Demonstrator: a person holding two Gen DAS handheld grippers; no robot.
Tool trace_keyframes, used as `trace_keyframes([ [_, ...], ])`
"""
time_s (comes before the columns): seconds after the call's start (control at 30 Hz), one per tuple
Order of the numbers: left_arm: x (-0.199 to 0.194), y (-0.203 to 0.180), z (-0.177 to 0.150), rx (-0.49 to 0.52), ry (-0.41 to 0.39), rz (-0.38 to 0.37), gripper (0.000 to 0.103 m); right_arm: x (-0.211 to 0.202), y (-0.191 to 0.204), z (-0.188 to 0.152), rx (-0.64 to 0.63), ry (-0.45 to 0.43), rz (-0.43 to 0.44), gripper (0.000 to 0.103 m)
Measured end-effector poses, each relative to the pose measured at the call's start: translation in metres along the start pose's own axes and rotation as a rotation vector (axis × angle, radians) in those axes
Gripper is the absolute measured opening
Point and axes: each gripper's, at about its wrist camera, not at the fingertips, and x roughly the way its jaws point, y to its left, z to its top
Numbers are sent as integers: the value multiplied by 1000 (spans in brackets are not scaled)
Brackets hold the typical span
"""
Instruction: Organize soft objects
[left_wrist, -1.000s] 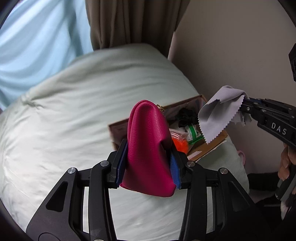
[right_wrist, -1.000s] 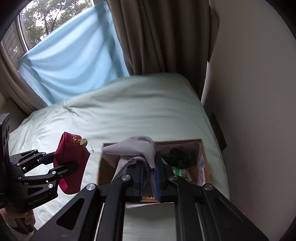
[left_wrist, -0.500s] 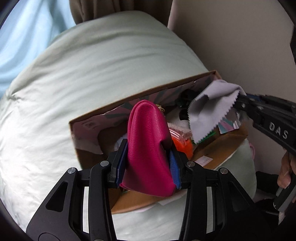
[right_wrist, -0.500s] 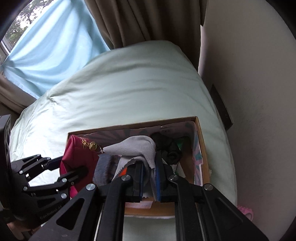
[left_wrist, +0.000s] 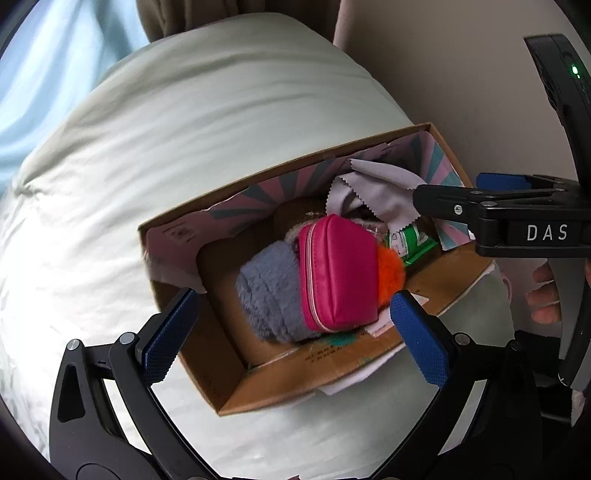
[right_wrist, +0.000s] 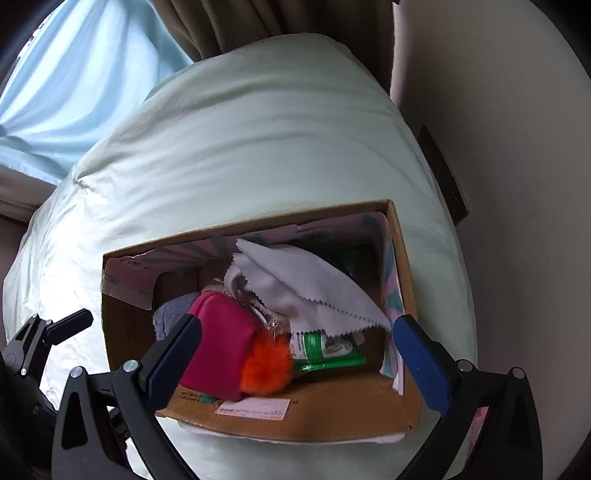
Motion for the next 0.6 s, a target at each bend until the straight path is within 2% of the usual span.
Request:
trace_keyframes([
  [0.3,-61,9,-17,-25,-67,-6,103,-45,19,-12,-19,-60,10,103],
  [0.6,-181,26,-54,-76,-241,6,103,-143,77,-45,-95,-210,11,103],
])
